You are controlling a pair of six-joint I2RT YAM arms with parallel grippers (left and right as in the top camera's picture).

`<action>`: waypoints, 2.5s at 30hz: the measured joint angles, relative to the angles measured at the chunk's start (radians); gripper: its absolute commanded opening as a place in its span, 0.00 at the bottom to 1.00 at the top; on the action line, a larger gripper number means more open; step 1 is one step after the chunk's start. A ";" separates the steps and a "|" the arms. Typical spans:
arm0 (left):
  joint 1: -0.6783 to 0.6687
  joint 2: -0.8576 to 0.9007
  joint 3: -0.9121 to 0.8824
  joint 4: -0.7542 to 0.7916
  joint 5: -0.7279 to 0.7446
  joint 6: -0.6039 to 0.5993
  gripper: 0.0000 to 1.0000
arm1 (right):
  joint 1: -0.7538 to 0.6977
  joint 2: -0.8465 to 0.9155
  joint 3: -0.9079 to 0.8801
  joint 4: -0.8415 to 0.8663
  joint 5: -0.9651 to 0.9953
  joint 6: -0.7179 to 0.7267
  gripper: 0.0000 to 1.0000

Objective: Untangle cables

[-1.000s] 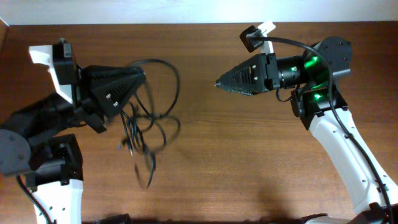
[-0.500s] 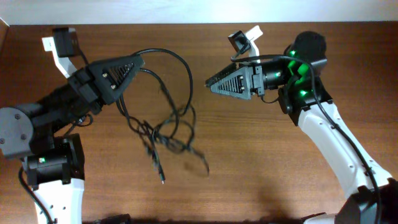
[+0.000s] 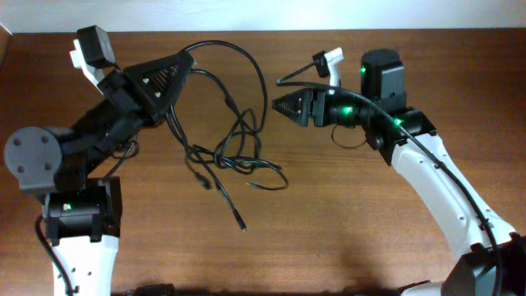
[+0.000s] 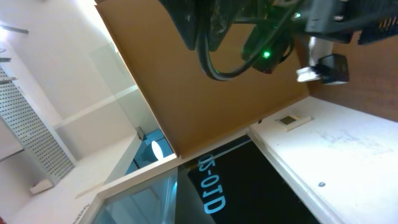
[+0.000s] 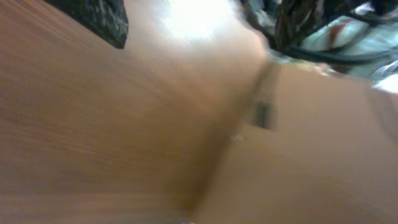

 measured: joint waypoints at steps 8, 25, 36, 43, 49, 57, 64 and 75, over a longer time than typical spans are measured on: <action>0.000 0.084 0.000 0.001 0.008 0.012 0.04 | 0.098 -0.130 0.002 -0.311 0.333 0.155 0.82; -0.052 0.111 0.000 0.012 -0.038 0.039 0.03 | 0.494 -0.369 0.002 -0.311 0.588 0.489 0.68; -0.052 0.112 0.000 0.061 -0.086 -0.150 0.00 | 0.595 -0.332 0.001 -0.181 0.663 0.085 0.77; -0.052 0.112 0.000 0.061 -0.089 -0.247 0.00 | 0.595 -0.284 0.001 -0.233 0.529 -0.315 0.78; -0.052 0.111 0.026 0.016 -0.090 -0.258 0.00 | 0.595 -0.284 0.001 -0.238 0.502 -0.502 0.79; 0.018 0.111 0.042 0.003 -0.082 -0.254 0.00 | 0.526 -0.315 0.001 -0.331 0.499 -0.560 0.79; 0.018 0.055 0.067 0.003 -0.054 -0.255 0.00 | 0.523 -0.315 0.001 -0.301 0.499 -0.629 0.79; 0.012 -0.048 0.075 0.004 0.002 -0.259 0.00 | 0.523 -0.316 0.001 -0.179 0.522 -0.670 0.61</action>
